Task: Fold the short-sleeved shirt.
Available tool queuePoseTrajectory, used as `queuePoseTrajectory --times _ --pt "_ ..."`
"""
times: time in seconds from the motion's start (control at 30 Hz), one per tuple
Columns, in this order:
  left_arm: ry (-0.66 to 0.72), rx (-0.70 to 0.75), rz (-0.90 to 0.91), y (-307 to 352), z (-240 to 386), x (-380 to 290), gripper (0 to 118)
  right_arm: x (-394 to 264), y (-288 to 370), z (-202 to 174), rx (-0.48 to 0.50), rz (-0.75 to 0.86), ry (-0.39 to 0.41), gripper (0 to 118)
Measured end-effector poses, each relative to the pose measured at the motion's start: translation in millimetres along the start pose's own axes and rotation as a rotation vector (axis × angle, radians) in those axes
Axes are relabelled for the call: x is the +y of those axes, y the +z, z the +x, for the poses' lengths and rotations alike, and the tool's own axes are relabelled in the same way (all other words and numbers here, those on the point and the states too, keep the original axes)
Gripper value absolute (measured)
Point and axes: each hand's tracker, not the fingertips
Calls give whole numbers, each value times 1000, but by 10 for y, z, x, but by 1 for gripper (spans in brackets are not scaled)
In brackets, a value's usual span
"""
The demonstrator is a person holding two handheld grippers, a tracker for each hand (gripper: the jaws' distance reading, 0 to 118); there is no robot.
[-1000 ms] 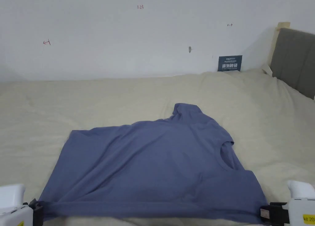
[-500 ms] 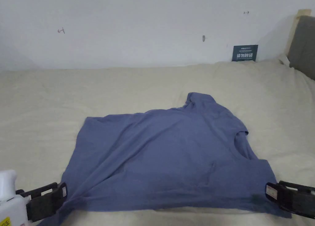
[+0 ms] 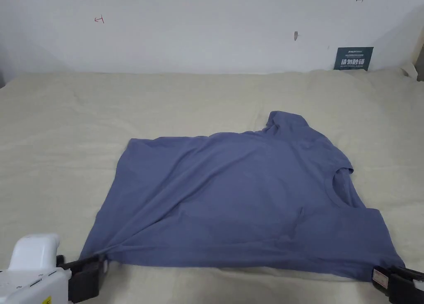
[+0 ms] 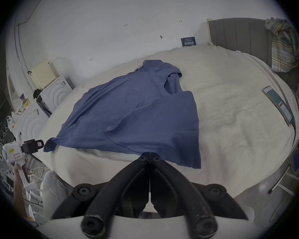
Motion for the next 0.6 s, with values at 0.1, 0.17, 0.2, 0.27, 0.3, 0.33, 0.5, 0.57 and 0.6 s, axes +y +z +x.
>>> queuePoseTrajectory --times 0.1,0.17,0.2,0.27,0.3,0.33,0.5,0.57,0.6 --pt "-10 41 2 -156 -25 21 97 13 4 56 -3 -7 -12 0" --pt "-61 27 -29 -270 4 7 97 12 6 121 -12 -11 -32 0" --pt "-67 32 -54 -323 4 -14 96 13 1 145 -13 -12 -40 0" --pt "-76 22 -93 -423 34 -50 74 3 12 207 -20 -14 -60 0" --pt "-73 31 -91 -433 61 -62 32 5 13 224 -21 -15 -67 0" --pt "-78 43 -83 -425 79 -94 0 5 16 238 -22 -17 -70 0" --pt "-82 29 -72 -414 119 -100 0 0 60 305 -47 -19 -42 0" --pt "-98 52 -68 -429 126 -83 0 10 72 339 -88 -4 -16 0" --pt "-90 58 -67 -403 93 -67 0 29 70 353 -96 1 -11 14"
